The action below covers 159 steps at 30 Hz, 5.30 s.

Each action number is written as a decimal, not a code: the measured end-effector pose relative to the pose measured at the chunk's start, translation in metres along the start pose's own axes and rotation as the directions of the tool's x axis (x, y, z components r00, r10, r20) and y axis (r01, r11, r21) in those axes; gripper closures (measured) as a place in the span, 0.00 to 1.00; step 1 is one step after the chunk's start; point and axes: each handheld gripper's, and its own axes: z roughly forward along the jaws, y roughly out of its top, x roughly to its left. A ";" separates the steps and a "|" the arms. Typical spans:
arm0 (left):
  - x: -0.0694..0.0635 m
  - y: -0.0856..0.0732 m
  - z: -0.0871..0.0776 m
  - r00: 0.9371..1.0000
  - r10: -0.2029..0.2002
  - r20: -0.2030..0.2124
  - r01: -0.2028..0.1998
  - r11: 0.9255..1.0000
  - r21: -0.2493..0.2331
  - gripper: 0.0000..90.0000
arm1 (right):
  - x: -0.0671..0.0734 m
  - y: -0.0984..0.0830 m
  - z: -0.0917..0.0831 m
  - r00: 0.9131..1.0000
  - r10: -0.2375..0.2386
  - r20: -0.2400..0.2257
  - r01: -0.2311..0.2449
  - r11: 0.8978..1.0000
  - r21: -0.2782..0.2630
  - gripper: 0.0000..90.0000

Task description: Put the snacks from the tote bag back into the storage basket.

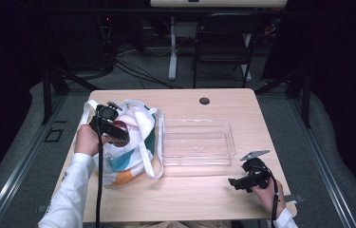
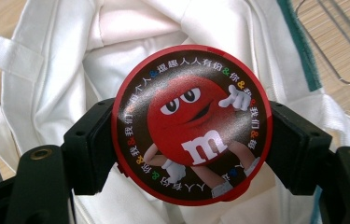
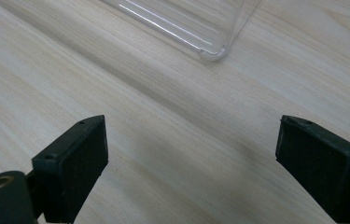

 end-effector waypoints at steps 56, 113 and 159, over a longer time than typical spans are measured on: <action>-0.043 0.053 -0.056 0.994 0.112 0.016 -0.111 0.992 -0.061 0.29 | -0.003 -0.001 -0.002 1.000 0.011 0.008 -0.011 1.000 -0.014 0.10; -0.109 0.086 -0.033 0.963 0.243 0.116 -0.238 0.970 -0.060 0.29 | -0.003 0.000 -0.002 1.000 0.018 -0.003 -0.018 1.000 -0.020 0.11; -0.161 0.079 0.036 0.940 0.264 0.215 -0.273 0.962 0.017 0.29 | -0.003 0.000 -0.002 1.000 0.005 -0.002 -0.005 1.000 -0.011 0.11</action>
